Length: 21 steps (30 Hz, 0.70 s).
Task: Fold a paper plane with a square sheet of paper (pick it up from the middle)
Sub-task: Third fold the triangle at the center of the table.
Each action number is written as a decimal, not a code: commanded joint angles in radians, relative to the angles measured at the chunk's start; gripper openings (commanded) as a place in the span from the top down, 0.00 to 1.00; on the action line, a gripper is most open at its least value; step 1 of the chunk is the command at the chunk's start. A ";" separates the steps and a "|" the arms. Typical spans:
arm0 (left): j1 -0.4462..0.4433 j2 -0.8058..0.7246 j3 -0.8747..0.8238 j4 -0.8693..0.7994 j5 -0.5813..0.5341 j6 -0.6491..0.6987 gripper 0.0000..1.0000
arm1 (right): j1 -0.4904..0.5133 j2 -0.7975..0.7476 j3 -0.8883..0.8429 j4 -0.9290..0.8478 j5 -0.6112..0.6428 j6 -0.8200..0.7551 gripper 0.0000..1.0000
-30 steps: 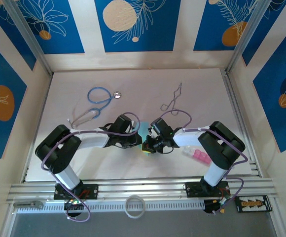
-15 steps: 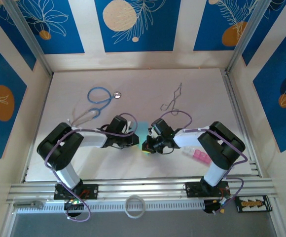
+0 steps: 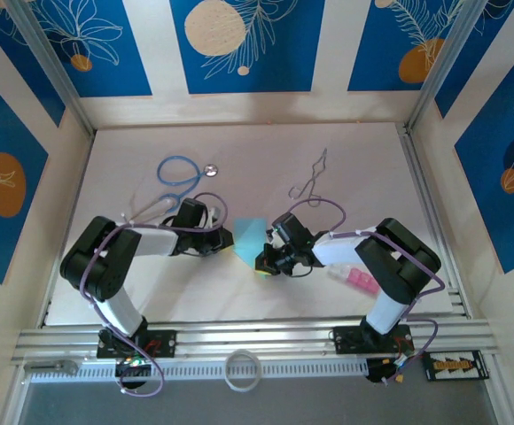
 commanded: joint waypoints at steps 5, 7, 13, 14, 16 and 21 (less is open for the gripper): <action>0.032 -0.097 0.019 -0.099 -0.061 0.057 0.83 | 0.011 -0.040 0.026 -0.082 -0.021 -0.041 0.90; 0.032 -0.121 0.032 -0.116 -0.061 0.063 0.82 | 0.015 -0.094 0.056 -0.117 -0.010 -0.069 0.81; 0.032 -0.160 0.049 -0.160 -0.057 0.097 0.67 | -0.051 -0.175 0.114 -0.350 0.180 -0.127 0.72; 0.032 -0.161 0.047 -0.166 -0.055 0.102 0.66 | -0.068 -0.175 0.115 -0.356 0.179 -0.133 0.71; 0.033 -0.160 0.041 -0.167 -0.045 0.099 0.64 | -0.084 -0.172 0.116 -0.360 0.180 -0.140 0.69; 0.032 -0.143 0.026 -0.145 -0.017 0.084 0.63 | -0.085 -0.119 0.151 -0.368 0.174 -0.147 0.67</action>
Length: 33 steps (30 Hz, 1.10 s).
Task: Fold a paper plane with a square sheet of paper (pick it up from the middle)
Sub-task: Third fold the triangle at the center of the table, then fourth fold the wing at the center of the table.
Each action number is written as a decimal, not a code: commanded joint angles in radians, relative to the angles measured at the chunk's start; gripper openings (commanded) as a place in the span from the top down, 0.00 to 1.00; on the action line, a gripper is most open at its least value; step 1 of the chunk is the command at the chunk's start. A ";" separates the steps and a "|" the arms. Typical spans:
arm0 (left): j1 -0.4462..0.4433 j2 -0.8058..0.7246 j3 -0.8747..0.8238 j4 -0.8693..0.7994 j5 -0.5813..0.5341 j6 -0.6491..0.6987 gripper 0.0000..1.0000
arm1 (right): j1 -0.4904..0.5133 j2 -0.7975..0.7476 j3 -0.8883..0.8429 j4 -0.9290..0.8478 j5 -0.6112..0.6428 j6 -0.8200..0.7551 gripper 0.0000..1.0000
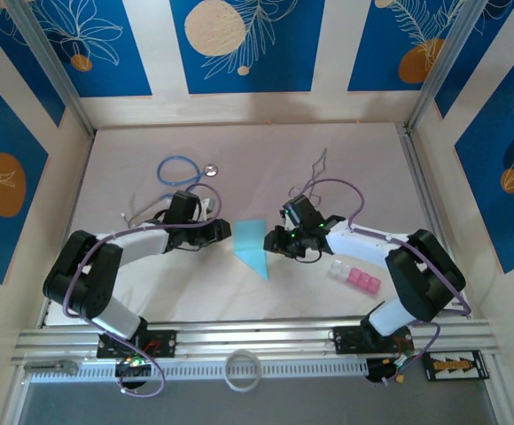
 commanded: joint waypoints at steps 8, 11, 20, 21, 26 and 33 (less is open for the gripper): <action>0.008 0.034 -0.003 0.013 0.049 -0.012 0.63 | 0.016 0.128 0.097 -0.042 -0.017 -0.037 0.73; 0.008 0.040 -0.003 0.011 0.051 -0.014 0.63 | 0.018 0.154 0.113 -0.043 -0.024 -0.047 0.73; 0.008 0.052 -0.006 0.017 0.057 -0.022 0.63 | 0.016 0.197 0.135 -0.046 -0.052 -0.059 0.75; 0.008 0.053 -0.006 0.017 0.056 -0.022 0.63 | 0.016 0.200 0.137 -0.048 -0.053 -0.060 0.74; 0.008 0.057 -0.001 0.018 0.060 -0.025 0.63 | 0.017 0.199 0.130 -0.022 -0.078 -0.068 0.75; 0.008 0.057 -0.001 0.021 0.057 -0.033 0.63 | 0.004 0.198 0.115 0.015 -0.123 -0.062 0.80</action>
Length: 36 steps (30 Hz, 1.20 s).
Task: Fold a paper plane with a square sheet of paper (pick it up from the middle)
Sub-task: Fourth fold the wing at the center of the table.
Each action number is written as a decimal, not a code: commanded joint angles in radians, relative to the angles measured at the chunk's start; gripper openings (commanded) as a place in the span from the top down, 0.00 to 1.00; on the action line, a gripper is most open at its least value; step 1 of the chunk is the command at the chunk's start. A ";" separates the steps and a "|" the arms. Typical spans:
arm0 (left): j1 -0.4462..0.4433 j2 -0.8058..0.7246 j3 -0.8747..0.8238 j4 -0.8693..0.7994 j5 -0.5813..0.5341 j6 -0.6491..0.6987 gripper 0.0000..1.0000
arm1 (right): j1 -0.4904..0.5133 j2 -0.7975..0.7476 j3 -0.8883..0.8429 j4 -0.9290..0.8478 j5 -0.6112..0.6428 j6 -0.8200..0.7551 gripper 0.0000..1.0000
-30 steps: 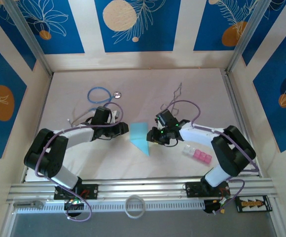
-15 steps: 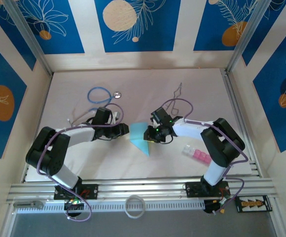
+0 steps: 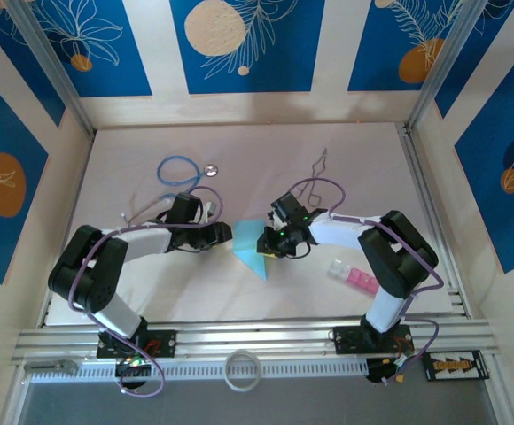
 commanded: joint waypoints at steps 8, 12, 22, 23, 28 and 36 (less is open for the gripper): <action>0.008 0.004 -0.002 0.017 0.016 -0.022 0.63 | -0.010 -0.013 -0.013 0.039 -0.076 -0.024 0.94; 0.009 0.008 0.003 0.021 0.024 -0.040 0.62 | -0.011 -0.038 -0.026 0.063 -0.088 -0.028 0.98; 0.033 0.066 -0.028 0.201 0.120 -0.178 0.58 | -0.043 -0.124 -0.133 0.238 -0.165 -0.002 1.00; 0.033 0.069 -0.027 0.202 0.123 -0.181 0.57 | -0.047 -0.132 -0.144 0.253 -0.171 0.001 1.00; 0.034 0.089 -0.008 0.191 0.140 -0.183 0.57 | -0.063 -0.155 -0.173 0.297 -0.196 0.004 1.00; 0.033 0.119 0.019 0.180 0.173 -0.185 0.56 | -0.068 -0.164 -0.193 0.352 -0.242 0.004 1.00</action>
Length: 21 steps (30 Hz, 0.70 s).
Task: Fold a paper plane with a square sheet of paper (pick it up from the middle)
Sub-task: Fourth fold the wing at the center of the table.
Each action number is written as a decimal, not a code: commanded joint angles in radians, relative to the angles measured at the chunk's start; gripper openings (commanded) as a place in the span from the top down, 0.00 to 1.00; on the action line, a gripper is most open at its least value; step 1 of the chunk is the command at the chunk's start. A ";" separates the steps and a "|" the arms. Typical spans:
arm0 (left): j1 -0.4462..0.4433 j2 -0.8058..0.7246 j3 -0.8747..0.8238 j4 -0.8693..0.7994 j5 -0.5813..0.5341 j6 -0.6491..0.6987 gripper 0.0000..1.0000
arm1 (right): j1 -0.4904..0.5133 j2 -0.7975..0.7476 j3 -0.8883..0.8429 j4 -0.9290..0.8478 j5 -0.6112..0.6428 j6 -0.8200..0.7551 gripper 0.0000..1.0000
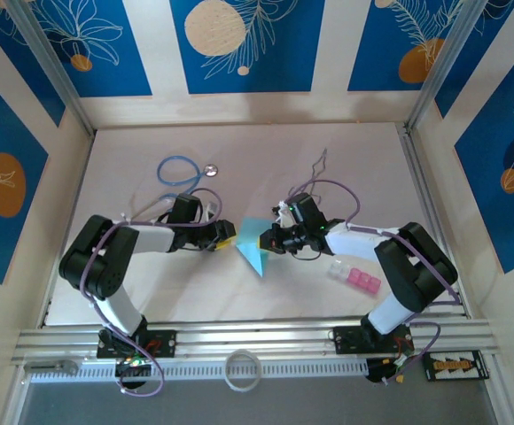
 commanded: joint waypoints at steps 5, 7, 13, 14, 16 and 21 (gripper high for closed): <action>0.008 0.023 0.035 0.017 0.055 -0.023 0.57 | -0.004 -0.038 -0.026 0.051 -0.057 -0.002 1.00; 0.008 0.027 0.040 0.013 0.057 -0.023 0.57 | -0.004 -0.041 -0.030 0.058 -0.061 -0.002 1.00; 0.007 0.056 0.054 0.019 0.081 -0.035 0.57 | -0.006 -0.059 -0.043 0.078 -0.068 -0.004 1.00; 0.006 0.062 0.057 0.024 0.090 -0.035 0.57 | -0.006 -0.061 -0.045 0.078 -0.068 -0.004 1.00; 0.004 0.070 0.063 0.035 0.101 -0.039 0.58 | -0.006 -0.062 -0.047 0.080 -0.074 -0.006 1.00; -0.002 0.088 0.073 0.075 0.127 -0.061 0.62 | -0.006 -0.059 -0.055 0.092 -0.083 -0.006 1.00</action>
